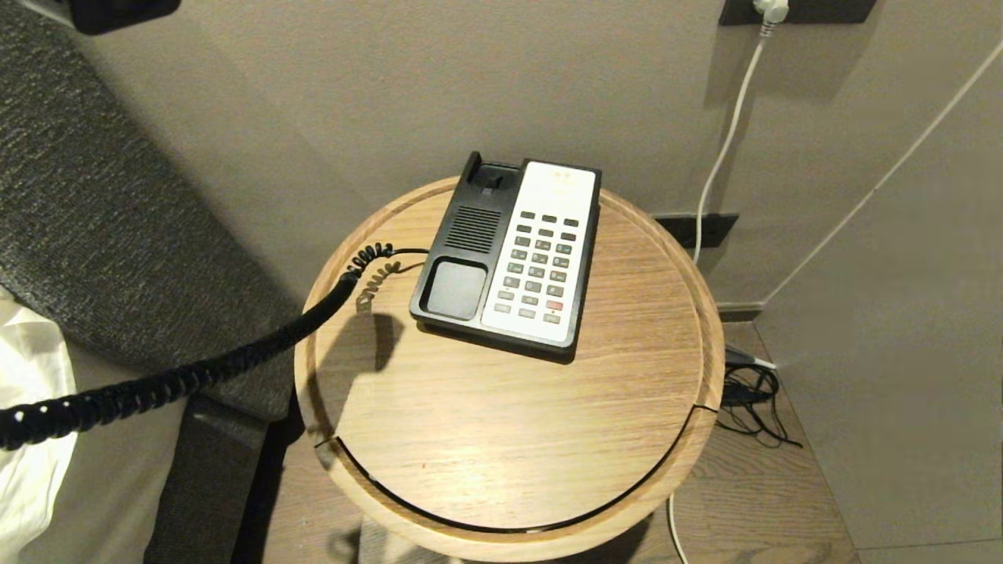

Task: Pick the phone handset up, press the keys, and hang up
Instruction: Dial the number

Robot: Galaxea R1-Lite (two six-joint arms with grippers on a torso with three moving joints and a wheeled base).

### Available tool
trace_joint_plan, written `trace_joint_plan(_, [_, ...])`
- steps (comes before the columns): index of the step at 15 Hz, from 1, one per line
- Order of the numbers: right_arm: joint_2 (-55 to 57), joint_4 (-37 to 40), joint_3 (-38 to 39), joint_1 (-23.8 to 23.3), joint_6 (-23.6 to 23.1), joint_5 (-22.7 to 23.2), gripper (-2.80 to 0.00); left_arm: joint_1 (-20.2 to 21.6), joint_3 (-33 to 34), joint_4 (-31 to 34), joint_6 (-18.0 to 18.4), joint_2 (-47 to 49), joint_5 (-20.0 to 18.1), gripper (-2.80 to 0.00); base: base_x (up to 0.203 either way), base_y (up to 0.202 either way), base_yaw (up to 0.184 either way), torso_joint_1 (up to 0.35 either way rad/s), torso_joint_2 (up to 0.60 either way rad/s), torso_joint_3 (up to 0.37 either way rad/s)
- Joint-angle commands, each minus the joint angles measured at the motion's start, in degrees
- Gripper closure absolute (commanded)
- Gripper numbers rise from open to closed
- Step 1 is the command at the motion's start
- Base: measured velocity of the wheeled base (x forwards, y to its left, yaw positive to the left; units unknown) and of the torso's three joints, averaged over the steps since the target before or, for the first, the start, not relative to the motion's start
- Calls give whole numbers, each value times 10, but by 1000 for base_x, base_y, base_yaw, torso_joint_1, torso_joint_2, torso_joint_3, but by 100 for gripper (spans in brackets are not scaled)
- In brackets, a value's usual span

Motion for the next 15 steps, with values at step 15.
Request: trace_joint_plan(15, [0, 2, -23, -1, 0, 2, 0, 0, -1, 1, 12, -8, -7, 0, 0, 0, 0, 0, 0, 0])
